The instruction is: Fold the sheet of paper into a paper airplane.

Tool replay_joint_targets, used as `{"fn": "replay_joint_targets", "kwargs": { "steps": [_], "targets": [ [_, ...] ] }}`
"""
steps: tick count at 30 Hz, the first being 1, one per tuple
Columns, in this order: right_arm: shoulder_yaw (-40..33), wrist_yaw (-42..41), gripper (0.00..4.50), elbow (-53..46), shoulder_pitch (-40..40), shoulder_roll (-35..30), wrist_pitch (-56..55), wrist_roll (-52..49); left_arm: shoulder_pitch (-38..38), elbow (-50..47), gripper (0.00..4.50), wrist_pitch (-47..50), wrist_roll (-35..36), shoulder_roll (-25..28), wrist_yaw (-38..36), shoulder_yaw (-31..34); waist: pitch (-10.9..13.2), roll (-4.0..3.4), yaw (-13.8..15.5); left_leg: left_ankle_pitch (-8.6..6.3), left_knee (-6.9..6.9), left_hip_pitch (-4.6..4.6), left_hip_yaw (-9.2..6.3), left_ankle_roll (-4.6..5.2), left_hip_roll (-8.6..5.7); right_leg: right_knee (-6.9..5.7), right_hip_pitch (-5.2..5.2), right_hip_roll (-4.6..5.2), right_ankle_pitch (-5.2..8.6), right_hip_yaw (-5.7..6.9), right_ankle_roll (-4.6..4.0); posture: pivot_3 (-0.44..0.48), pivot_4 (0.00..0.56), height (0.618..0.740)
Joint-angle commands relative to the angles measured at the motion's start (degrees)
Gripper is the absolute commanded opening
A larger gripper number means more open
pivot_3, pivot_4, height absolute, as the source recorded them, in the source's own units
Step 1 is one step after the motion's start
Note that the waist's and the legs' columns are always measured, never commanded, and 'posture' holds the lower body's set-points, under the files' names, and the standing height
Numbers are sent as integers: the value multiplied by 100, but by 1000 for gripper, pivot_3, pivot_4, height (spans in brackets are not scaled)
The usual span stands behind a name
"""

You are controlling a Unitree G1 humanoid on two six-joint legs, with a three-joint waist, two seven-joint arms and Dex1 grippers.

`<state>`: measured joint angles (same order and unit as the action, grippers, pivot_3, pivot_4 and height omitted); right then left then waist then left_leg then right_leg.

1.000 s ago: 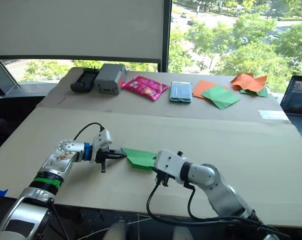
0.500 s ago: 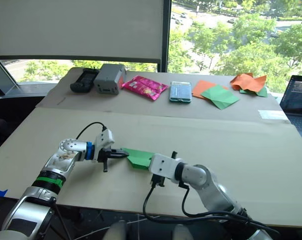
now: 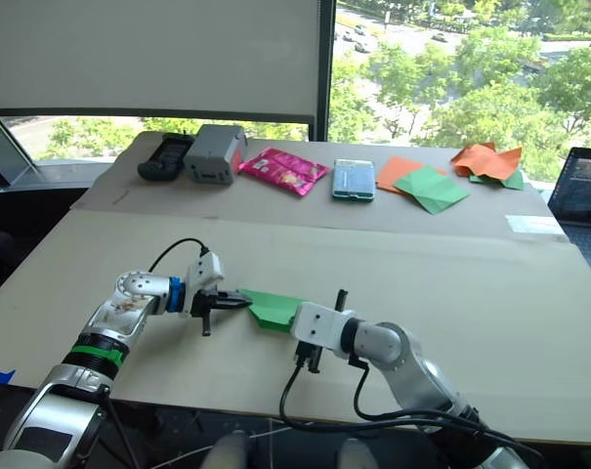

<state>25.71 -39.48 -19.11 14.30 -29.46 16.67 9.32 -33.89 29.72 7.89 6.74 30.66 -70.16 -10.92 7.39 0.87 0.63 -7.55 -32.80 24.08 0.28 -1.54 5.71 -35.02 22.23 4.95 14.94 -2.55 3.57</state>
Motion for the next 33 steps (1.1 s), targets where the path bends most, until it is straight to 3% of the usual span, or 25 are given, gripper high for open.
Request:
{"fn": "replay_joint_targets", "kwargs": {
  "steps": [1, 5, 17, 33],
  "targets": [
    [-218, -99, 294, -355, 21, 10, -127, -178, -90, -128, 0, 3, -18, 33, 22, 49, 0, 0, 0, 0, 0, 0, 0, 0, 0, 0, 0, 0, 0, 0, 0, 0, 150, 720],
    [-79, -72, 1591, -402, -25, -32, -262, 46, -86, -142, 0, 28, -14, 12, 35, 42, 0, 0, 2, 0, 0, 0, 0, 0, 0, 1, -2, 0, 0, 0, 0, 0, 150, 720],
    [77, 495, 1591, 317, -86, 121, -764, 872, -136, -209, 0, 128, -6, 19, 12, 31, -1, 0, 2, 3, 0, -1, 0, -4, 0, 0, -2, 0, 0, 0, 0, 0, 150, 720],
    [16, 644, 1591, 285, -301, 235, -835, 1155, -147, -259, 0, 196, -9, 45, -24, 25, -1, -1, -3, 3, 0, -2, 0, -4, 0, -2, -2, 0, 0, 0, 1, 0, 150, 720]
  ]
}}
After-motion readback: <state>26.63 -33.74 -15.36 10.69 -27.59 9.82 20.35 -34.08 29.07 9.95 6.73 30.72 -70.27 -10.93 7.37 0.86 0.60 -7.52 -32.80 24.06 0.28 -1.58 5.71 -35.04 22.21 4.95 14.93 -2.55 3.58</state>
